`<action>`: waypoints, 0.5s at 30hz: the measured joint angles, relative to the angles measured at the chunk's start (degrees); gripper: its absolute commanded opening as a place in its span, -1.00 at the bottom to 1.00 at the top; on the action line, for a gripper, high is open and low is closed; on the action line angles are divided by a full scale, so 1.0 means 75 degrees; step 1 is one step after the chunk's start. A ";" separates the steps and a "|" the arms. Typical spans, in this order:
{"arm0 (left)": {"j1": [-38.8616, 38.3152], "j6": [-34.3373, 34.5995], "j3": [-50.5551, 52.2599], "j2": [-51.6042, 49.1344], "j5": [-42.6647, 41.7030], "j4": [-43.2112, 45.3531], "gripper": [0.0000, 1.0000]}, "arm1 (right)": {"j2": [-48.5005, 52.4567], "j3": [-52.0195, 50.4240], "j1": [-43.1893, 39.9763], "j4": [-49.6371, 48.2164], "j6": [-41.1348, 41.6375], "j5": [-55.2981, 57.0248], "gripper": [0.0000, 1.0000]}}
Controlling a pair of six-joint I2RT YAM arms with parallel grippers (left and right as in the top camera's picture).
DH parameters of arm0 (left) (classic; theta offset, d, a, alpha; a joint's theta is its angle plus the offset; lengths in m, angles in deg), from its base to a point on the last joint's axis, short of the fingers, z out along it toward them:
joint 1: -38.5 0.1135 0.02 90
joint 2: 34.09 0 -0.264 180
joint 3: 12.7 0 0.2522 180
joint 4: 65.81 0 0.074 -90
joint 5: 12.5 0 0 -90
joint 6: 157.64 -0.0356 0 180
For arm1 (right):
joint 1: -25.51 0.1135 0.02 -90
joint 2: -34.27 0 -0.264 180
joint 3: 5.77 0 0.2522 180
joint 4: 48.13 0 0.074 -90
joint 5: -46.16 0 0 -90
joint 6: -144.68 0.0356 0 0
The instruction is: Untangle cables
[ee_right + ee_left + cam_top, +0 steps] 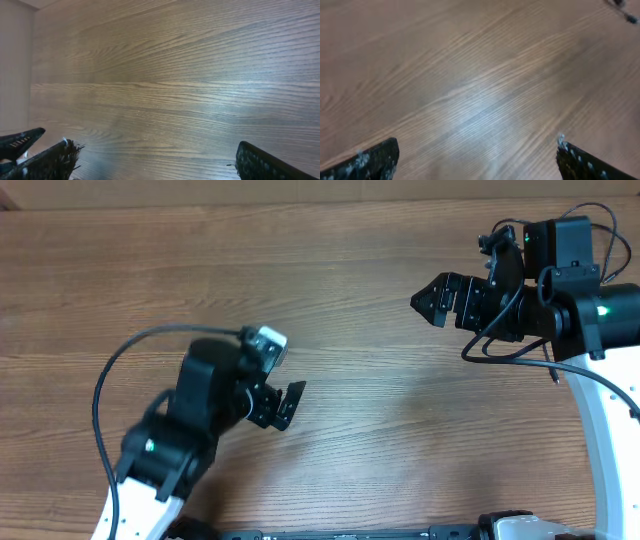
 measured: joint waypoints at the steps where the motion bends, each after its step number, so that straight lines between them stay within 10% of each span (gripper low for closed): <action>1: 0.0050 -0.0015 0.0338 0.0221 0.0003 0.0262 0.99 | 0.0000 0.0000 0.0000 0.0000 0.0000 -0.0003 1.00; 15: 0.0723 -0.0050 0.4712 0.3045 -0.0659 0.5056 1.00 | 0.0000 -0.0003 0.0000 0.0000 -0.0003 -0.0003 1.00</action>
